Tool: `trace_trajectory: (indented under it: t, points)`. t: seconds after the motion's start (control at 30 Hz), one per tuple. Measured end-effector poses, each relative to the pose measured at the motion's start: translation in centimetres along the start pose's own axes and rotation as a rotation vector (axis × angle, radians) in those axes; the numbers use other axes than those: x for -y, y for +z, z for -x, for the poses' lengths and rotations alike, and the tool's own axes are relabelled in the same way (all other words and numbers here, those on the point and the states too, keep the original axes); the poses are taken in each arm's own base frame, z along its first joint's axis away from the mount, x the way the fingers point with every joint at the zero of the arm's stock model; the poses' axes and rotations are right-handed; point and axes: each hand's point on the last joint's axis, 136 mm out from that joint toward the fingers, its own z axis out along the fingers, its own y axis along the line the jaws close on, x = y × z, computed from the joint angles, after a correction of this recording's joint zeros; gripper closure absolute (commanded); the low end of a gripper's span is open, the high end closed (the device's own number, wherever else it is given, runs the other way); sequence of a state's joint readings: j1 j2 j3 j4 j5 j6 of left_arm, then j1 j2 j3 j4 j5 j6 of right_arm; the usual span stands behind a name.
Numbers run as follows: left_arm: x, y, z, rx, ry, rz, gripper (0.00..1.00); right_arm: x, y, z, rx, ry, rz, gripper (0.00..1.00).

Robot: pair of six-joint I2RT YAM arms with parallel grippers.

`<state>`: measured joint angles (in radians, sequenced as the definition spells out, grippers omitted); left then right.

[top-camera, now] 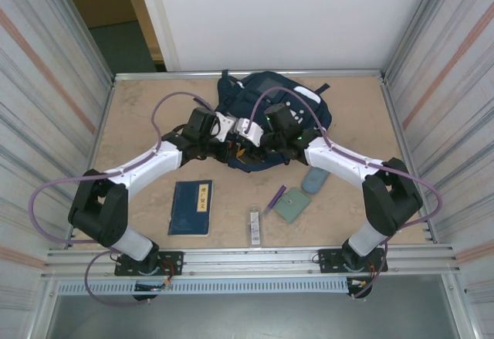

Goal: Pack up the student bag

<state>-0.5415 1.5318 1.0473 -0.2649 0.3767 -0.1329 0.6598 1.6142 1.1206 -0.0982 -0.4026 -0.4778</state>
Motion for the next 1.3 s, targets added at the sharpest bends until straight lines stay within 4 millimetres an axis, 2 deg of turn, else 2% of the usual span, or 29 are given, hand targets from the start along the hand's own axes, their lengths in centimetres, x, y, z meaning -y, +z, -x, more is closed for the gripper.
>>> trace_trajectory:
  t: [0.17, 0.23, 0.37, 0.5, 0.57, 0.63, 0.73, 0.9, 1.07, 1.23, 1.3]
  points:
    - [-0.4, 0.2, 0.1, -0.002, 0.002, 0.027, 1.0, 0.4, 0.4, -0.8, -0.002, -0.007, -0.035, 0.42]
    - [0.1, 0.1, 0.5, 0.011, 0.017, 0.012, 1.0, 0.7, 0.5, -1.9, -0.026, -0.001, -0.058, 0.42]
    - [1.5, -0.5, 1.4, 0.049, 0.063, -0.011, 1.0, 0.9, 0.5, -5.3, -0.08, 0.042, -0.06, 0.42]
    - [1.7, -1.1, 1.9, 0.071, 0.074, -0.015, 0.99, 1.3, -0.5, -7.5, -0.093, 0.086, -0.06, 0.42]
    - [1.3, -1.2, 2.0, 0.074, 0.065, -0.009, 0.74, 1.7, -1.2, -7.6, -0.078, 0.094, -0.063, 0.42]
    - [1.1, -1.2, 1.9, 0.076, 0.048, -0.016, 0.67, 1.9, -1.7, -7.2, -0.055, 0.084, -0.064, 0.41]
    - [0.4, -1.0, 1.2, 0.067, 0.012, -0.023, 0.58, 1.6, -1.7, -6.8, -0.04, 0.057, -0.046, 0.41]
    - [0.2, -0.4, -0.9, 0.021, -0.035, -0.043, 0.5, -0.1, -0.3, -7.1, -0.073, 0.005, 0.01, 0.42]
    - [0.0, 0.5, -2.2, -0.017, -0.079, -0.056, 0.5, -1.1, 1.6, -8.8, -0.134, -0.011, 0.036, 0.43]
    - [-0.9, 2.6, -3.7, -0.078, -0.126, -0.049, 0.52, -1.0, 1.9, -9.3, -0.143, -0.004, 0.035, 0.47]
    - [-1.2, 3.4, -4.3, -0.102, -0.14, -0.044, 0.53, -0.8, 1.9, -9.4, -0.143, -0.002, 0.032, 0.53]
